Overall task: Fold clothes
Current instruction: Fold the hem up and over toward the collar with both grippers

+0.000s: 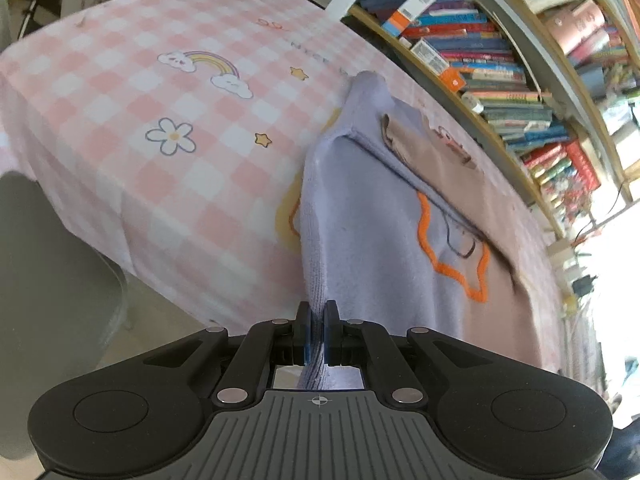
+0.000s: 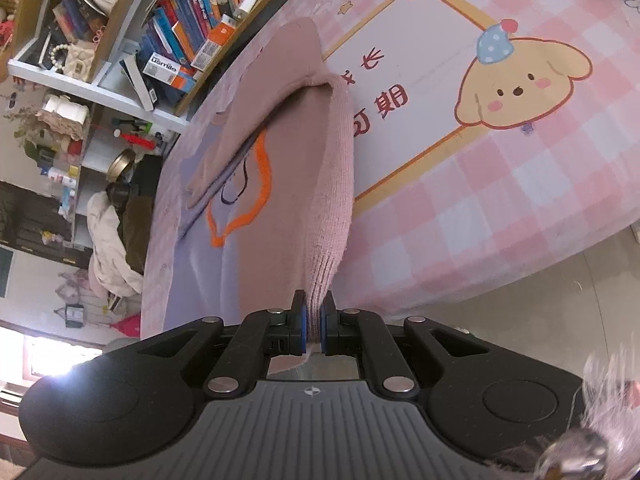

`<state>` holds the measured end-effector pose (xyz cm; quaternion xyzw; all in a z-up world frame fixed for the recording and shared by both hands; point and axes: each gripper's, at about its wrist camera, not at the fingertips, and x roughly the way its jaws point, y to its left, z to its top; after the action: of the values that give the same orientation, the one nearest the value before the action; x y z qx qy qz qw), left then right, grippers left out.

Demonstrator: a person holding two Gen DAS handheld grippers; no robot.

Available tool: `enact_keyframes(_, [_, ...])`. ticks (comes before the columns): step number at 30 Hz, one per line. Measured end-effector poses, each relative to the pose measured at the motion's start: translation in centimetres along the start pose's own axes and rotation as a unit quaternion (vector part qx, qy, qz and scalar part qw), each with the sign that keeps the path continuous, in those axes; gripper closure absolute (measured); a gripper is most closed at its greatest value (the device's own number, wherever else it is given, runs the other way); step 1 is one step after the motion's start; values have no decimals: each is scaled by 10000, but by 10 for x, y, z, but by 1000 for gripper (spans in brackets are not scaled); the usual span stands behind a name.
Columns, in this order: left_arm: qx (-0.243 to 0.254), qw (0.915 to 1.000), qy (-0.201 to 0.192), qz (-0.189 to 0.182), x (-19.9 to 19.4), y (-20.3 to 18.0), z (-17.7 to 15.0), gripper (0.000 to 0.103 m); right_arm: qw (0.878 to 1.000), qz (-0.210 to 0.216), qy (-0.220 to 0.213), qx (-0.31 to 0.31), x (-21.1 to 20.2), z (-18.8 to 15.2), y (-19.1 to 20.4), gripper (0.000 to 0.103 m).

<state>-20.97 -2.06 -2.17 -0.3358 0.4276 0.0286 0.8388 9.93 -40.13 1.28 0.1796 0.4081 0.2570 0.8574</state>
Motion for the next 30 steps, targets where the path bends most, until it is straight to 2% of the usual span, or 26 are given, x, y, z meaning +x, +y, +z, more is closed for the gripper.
enact_keyframes(10, [-287, 9961, -462, -699, -4, -21, 33, 99, 10000, 0, 38, -35, 0, -3, -1, 97])
enact_keyframes(14, [-423, 9917, -765, -944, -4, -31, 57, 99, 10000, 0, 54, -49, 0, -5, -2, 97])
enact_keyframes(18, [-322, 9880, -958, -1169, 7, -43, 92, 99, 10000, 0, 69, -63, 0, -6, -2, 97])
enact_keyframes(23, [-243, 9862, -1017, -1285, 32, -54, 129, 99, 9999, -1, 88, -81, 0, -7, -3, 97])
enact_keyframes(30, [-197, 9873, -883, -1305, 73, -59, 169, 99, 9999, -1, 115, -105, 1, -10, -3, 97])
